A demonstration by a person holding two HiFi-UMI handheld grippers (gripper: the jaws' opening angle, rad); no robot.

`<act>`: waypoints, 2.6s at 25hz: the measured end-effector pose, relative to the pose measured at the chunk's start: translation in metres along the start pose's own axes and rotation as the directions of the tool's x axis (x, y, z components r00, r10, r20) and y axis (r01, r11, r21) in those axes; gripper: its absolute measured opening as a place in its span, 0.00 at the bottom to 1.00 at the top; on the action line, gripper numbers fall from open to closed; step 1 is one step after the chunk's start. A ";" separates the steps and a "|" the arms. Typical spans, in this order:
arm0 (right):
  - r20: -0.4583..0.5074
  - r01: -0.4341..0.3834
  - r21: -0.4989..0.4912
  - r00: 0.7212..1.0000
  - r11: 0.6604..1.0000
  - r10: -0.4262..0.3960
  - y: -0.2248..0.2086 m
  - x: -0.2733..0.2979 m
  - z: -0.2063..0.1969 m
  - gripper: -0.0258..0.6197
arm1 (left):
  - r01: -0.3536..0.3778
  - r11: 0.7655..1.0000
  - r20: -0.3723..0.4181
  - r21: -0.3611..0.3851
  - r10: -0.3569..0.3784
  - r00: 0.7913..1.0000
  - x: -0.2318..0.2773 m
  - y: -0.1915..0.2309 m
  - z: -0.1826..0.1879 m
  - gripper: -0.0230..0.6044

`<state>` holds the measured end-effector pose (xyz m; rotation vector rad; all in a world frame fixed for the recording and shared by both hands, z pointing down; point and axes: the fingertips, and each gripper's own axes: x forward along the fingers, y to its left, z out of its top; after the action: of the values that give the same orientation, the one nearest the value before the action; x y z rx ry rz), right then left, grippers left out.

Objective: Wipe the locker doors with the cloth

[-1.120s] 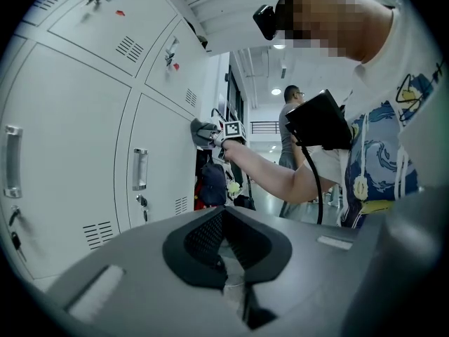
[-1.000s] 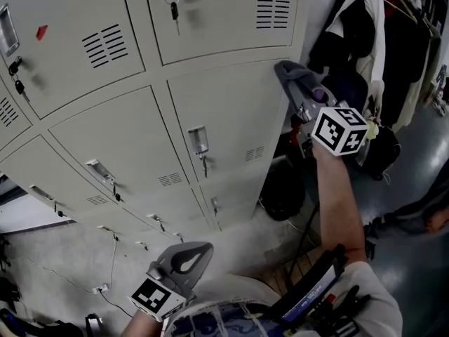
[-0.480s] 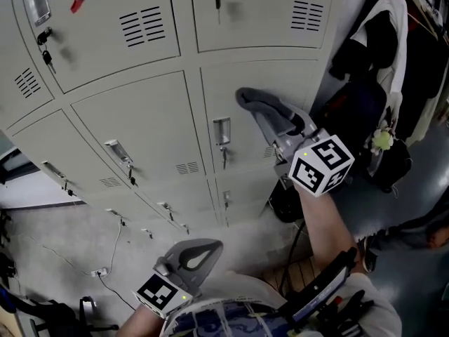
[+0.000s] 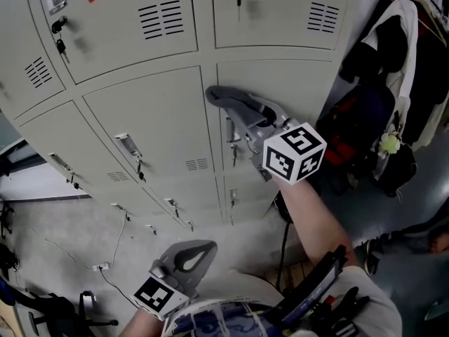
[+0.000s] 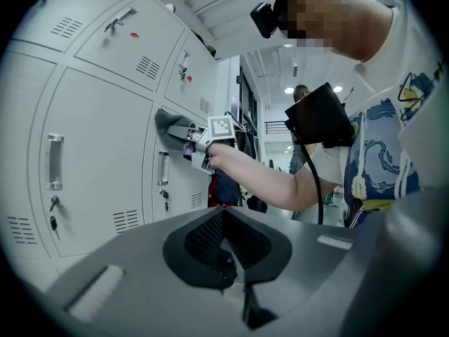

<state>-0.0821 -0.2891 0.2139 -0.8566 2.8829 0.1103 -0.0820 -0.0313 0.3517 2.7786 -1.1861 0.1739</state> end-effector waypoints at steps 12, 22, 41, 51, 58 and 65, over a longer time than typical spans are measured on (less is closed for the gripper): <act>0.026 0.156 0.041 0.987 0.987 -0.157 -0.071 -0.046 0.008 0.18 | 0.055 0.998 -0.009 -0.008 -0.055 0.998 0.016 -0.008 -0.004 0.04; 0.039 0.302 0.058 0.952 0.952 -0.304 -0.138 -0.101 0.015 0.18 | 0.098 0.995 -0.022 -0.024 -0.099 0.995 0.032 -0.017 -0.005 0.04; 0.038 0.405 0.059 0.913 0.913 -0.407 -0.170 -0.147 0.013 0.18 | 0.135 0.991 -0.040 -0.017 -0.136 0.990 0.039 -0.026 -0.009 0.04; 0.010 0.144 0.042 0.989 0.989 -0.145 -0.053 -0.080 -0.003 0.18 | 0.111 0.994 -0.041 -0.012 -0.112 0.993 0.029 -0.023 -0.010 0.04; -0.032 0.024 0.045 0.999 0.999 -0.022 -0.007 -0.027 -0.022 0.18 | 0.067 0.998 -0.036 -0.011 -0.067 0.997 0.015 -0.018 -0.013 0.04; -0.071 -0.009 0.095 0.997 0.995 0.016 -0.001 0.000 -0.043 0.18 | 0.030 0.999 -0.039 -0.034 -0.032 0.999 0.008 -0.011 -0.017 0.04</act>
<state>-0.0861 -0.2942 0.2567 -0.8420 2.9331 -0.0570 -0.0695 -0.0268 0.3691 2.7503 -1.1259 0.2030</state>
